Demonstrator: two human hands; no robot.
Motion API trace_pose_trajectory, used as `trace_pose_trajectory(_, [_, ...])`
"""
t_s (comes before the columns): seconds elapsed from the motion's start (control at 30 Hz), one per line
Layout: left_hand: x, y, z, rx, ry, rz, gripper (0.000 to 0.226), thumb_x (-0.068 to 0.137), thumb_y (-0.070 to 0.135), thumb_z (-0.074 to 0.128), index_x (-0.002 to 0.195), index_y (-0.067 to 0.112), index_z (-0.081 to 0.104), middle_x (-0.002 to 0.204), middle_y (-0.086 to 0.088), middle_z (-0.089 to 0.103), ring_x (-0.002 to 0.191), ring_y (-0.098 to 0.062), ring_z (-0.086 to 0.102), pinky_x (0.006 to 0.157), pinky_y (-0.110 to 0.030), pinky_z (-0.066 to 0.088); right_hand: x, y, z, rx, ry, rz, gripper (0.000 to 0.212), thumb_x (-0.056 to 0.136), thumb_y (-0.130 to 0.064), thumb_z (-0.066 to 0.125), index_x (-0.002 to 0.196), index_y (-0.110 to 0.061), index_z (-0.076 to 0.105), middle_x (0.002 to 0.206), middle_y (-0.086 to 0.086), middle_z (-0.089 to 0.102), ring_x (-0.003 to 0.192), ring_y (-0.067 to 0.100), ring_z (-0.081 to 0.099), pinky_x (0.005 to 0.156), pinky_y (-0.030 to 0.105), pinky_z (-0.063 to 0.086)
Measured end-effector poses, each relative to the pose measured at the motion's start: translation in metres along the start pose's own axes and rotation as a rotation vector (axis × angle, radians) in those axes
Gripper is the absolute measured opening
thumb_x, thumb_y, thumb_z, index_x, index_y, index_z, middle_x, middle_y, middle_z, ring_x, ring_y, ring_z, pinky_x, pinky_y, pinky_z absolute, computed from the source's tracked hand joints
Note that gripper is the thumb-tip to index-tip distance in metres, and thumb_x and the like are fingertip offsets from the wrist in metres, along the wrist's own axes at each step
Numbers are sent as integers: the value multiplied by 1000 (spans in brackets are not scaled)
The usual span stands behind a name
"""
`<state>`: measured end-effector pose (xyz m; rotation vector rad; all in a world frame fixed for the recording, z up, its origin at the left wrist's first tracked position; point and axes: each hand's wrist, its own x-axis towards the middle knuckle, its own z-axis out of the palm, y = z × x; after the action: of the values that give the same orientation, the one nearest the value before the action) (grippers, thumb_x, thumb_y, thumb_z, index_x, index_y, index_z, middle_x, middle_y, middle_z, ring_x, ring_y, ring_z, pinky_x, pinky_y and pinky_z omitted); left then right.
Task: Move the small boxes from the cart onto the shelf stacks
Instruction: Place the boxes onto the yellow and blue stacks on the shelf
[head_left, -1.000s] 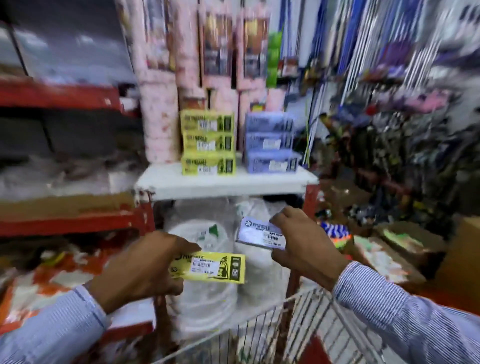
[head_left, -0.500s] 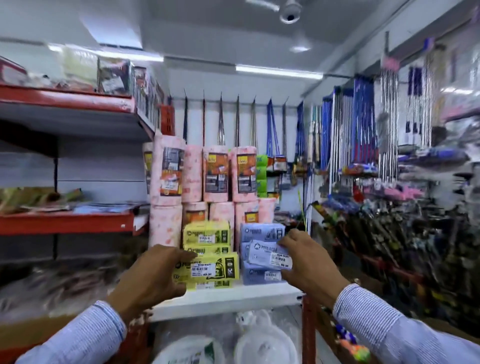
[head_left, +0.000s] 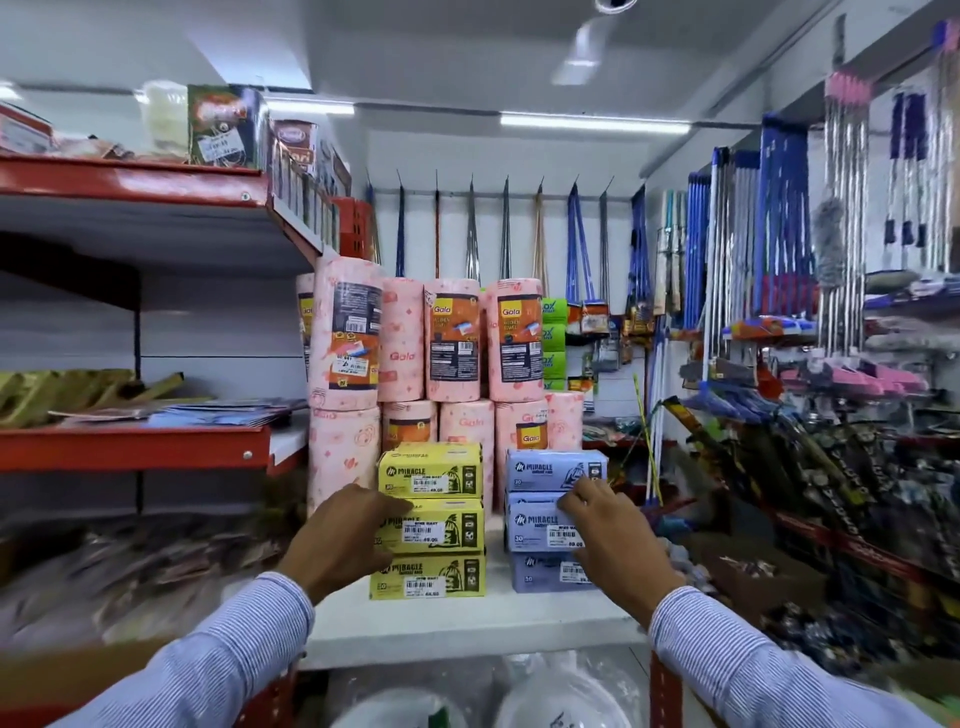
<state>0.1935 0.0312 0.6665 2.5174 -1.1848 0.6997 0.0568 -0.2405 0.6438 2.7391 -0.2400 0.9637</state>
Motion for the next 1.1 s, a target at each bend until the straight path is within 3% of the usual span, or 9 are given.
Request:
trace_pose_trajectory(0.33, [6,-4,17,19,-24,-33,53,80,17,77,130,25,60,129,-3,68,114,-22,66,98,-41,55,12,7,7,34,-60,40,48,66,-17,84,111,-19,67,106,-2,61,97,19,56,80,33,53])
trace_pose_trajectory(0.6, [5,9,24,-52,36,-44,47,81,37,76,123,23,64,121,-4,72,107,-24,67,89,-38,55,11,7,7,69,-65,80,45,70,-21,82,113,-19,67,107,1,62,102,21,55,81,36,55])
trace_pose_trajectory(0.9, [5,11,36,-52,110,-56,34,82,33,74,111,19,66,108,-7,75,95,-26,69,77,-36,54,3,1,13,30,-19,97,42,78,-26,77,117,-17,62,111,3,60,103,21,53,84,34,52])
trace_pose_trajectory(1.0, [-2,12,43,-34,110,-9,51,84,32,72,130,16,56,133,-11,63,123,-30,58,97,-42,51,-8,-5,13,-1,-4,104,54,80,-33,74,128,-17,53,125,7,56,112,24,51,92,36,50])
trace_pose_trajectory(1.1, [-21,21,52,12,165,76,72,87,39,68,147,15,38,157,-11,37,147,-30,29,118,-48,32,-30,-18,13,9,14,121,71,84,-42,67,144,-18,36,146,11,44,133,30,40,109,44,40])
